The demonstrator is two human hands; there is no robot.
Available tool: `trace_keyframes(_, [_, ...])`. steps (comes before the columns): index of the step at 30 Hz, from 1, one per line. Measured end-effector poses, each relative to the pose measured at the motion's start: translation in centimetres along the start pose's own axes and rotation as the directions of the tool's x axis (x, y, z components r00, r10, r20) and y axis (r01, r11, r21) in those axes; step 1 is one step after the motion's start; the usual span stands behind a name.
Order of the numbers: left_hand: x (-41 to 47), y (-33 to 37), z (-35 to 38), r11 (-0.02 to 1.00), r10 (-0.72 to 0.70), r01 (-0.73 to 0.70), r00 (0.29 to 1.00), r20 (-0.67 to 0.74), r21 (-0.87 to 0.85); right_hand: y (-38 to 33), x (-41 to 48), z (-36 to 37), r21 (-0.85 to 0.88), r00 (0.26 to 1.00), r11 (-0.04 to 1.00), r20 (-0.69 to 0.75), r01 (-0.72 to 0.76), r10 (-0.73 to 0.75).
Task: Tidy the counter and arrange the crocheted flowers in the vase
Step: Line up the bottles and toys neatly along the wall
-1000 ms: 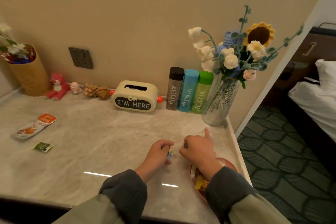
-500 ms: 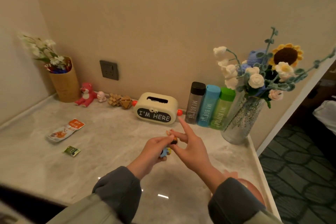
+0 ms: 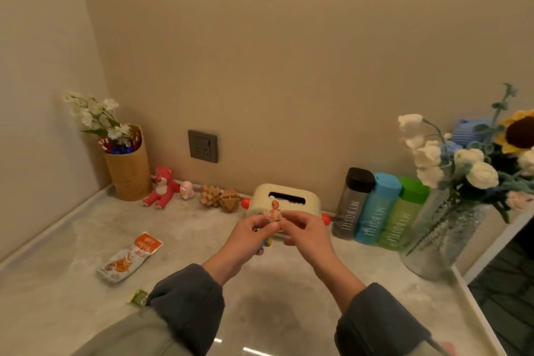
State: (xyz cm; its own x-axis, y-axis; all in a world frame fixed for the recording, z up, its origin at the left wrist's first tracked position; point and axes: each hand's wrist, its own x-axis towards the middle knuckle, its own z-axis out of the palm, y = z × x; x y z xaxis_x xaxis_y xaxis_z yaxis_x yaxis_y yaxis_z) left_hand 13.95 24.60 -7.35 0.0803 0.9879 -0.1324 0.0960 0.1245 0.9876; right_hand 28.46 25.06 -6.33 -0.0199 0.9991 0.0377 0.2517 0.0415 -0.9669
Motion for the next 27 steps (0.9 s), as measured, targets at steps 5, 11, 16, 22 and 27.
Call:
trace_keyframes(5, [4.3, 1.0, -3.4, 0.988, 0.098, -0.102, 0.994, 0.041, 0.12, -0.3, 4.4, 1.8, 0.048, 0.998, 0.998, -0.04, -0.048, 0.05])
trace_keyframes(11, [10.3, 1.2, -5.3, 0.983, 0.124, -0.119, 0.992, -0.023, 0.142, -0.3, 9.4, 3.5, 0.082, 0.99, 0.994, -0.113, -0.078, 0.087])
trace_keyframes(16, [15.3, 1.2, -5.9, 0.963, 0.17, -0.165, 0.985, -0.003, 0.215, 0.2, 13.5, 3.7, 0.038, 0.987, 0.996, -0.135, -0.085, 0.09])
trace_keyframes(22, [19.2, 0.9, -5.8, 0.958, 0.175, -0.179, 0.984, 0.038, 0.223, 1.7, 17.2, 3.9, -0.033, 0.981, 0.995, -0.176, -0.089, 0.082])
trace_keyframes(27, [20.5, 0.0, -5.7, 0.959, 0.18, -0.187, 0.982, 0.055, 0.213, 2.5, 18.2, 3.9, -0.11, 0.978, 0.992, -0.204, -0.056, 0.032])
